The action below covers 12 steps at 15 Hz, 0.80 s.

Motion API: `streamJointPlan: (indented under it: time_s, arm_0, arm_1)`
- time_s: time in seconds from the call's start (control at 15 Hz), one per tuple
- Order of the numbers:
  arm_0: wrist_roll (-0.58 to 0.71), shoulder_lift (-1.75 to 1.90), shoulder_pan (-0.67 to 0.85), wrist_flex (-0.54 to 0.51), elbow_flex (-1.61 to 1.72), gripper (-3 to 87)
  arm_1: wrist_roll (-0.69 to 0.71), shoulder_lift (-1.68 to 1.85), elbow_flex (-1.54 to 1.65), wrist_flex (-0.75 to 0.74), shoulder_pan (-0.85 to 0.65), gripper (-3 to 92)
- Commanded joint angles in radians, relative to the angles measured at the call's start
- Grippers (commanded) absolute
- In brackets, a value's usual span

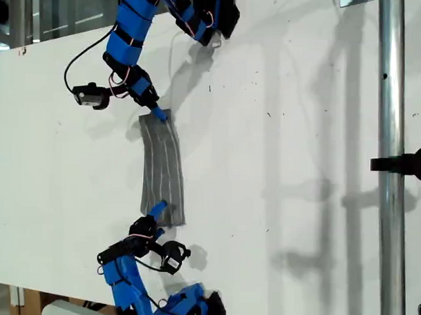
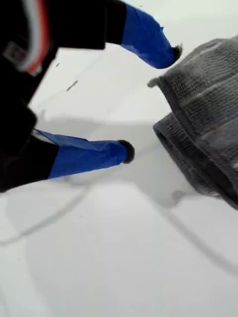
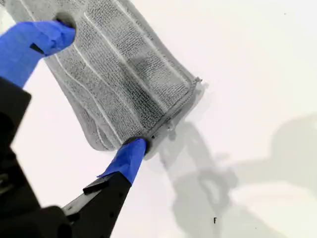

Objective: Grasp corners of a towel and fold twice.

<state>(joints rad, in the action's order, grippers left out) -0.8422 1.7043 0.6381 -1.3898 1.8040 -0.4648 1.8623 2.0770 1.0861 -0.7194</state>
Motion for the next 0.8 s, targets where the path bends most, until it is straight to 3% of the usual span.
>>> streamJointPlan:
  time_s: [0.0,0.2,0.27,0.4,0.47,0.6,0.73]
  arm_0:
    - [-0.026,0.327,-0.031,-0.011,0.107,41.5]
    - [-0.117,0.736,-0.169,0.107,0.417,33.7]
    - [-0.135,0.936,-0.236,0.193,0.571,25.7]
    - [-0.25,1.427,-0.321,0.299,0.887,1.5]
    - [-0.324,1.72,-0.365,0.264,1.029,-2.8]
    - [-0.387,1.775,-0.43,0.218,1.111,-2.8]
    - [-0.397,1.775,-0.451,0.218,1.137,-2.8]
  arm_1:
    - [-0.069,0.258,0.11,0.018,-0.066,35.8]
    - [-0.147,0.465,0.318,-0.02,-0.16,40.4]
    - [-0.183,0.471,0.365,-0.061,-0.16,42.4]
    - [-0.227,0.383,0.39,-0.16,-0.149,45.7]
    - [-0.249,0.298,0.37,-0.218,-0.129,45.4]
    - [-0.293,0.098,0.304,-0.35,-0.095,45.8]
    - [-0.328,-0.112,0.15,-0.377,-0.063,46.3]
